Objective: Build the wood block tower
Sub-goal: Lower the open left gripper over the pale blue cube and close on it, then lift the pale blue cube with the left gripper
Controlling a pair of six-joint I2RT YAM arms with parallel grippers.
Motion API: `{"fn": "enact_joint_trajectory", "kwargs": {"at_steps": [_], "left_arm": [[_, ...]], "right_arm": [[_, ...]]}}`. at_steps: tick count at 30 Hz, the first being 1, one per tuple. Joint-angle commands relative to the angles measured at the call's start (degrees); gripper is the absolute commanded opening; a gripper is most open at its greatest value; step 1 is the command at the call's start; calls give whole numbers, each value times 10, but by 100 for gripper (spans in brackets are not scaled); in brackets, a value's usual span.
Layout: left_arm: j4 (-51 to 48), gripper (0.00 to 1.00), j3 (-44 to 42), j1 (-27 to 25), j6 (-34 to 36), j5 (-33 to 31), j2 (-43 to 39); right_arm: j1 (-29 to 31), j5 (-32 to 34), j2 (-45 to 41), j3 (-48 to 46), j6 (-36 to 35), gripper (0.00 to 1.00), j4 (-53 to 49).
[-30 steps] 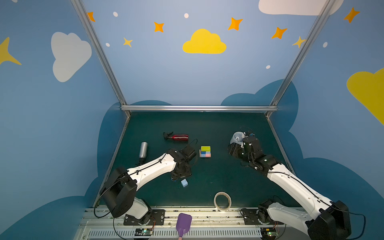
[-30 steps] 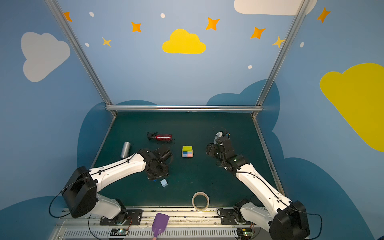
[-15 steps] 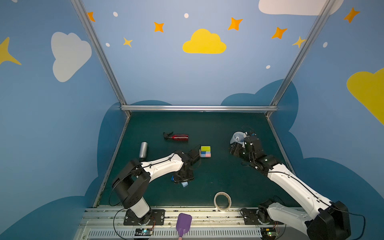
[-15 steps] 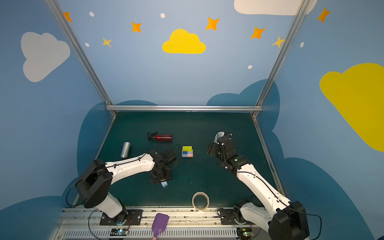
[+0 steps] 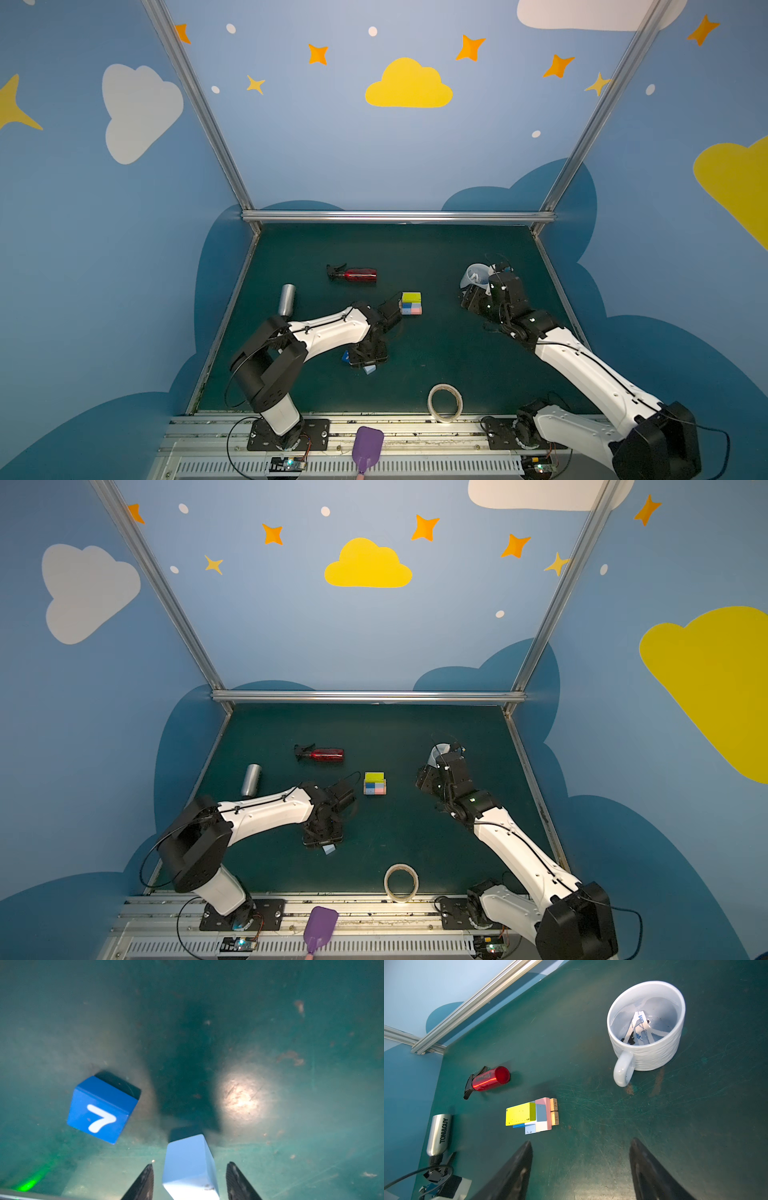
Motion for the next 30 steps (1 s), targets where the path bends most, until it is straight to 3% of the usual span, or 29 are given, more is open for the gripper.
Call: {"fn": "enact_joint_trajectory", "kwargs": {"at_steps": [1, 16, 22, 30], "left_arm": [[-15, 53, 10, -1, -1, -14, 11], [-24, 35, 33, -7, 27, -20, 22], [-24, 34, 42, -11, 34, -19, 32], [-34, 40, 47, -19, 38, -29, 22]], "right_arm": [[-3, -5, 3, -6, 0, 72, 7], [-8, -10, 7, -8, 1, 72, 8], [-9, -13, 8, -8, 0, 72, 8], [-11, -15, 8, -10, 0, 72, 9]]}}
